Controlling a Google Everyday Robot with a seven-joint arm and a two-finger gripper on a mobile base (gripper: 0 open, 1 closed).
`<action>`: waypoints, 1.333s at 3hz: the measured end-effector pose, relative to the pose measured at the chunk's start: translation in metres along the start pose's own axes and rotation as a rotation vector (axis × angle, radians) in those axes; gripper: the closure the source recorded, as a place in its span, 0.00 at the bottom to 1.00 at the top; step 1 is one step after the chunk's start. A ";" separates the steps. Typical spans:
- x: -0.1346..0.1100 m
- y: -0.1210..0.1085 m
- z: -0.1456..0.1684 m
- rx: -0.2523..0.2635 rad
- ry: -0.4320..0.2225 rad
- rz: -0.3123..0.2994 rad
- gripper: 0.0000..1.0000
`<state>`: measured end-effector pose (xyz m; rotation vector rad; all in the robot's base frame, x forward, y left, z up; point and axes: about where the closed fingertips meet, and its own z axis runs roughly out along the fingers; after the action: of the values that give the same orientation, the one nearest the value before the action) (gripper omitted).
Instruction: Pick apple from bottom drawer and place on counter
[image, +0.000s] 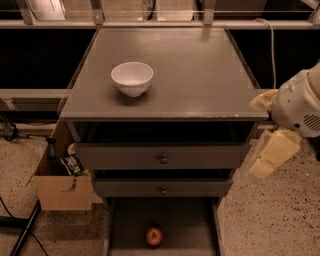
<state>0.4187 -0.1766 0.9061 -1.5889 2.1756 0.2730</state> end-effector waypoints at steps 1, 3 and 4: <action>-0.020 0.042 0.083 -0.148 -0.079 -0.085 0.00; -0.017 0.062 0.159 -0.192 -0.232 -0.132 0.00; 0.002 0.029 0.158 -0.062 -0.288 -0.117 0.00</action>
Offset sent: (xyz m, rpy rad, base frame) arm -0.0383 0.1361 -0.1668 0.2076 0.1836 0.3218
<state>0.4264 -0.1056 0.7624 -1.5933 1.8662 0.5036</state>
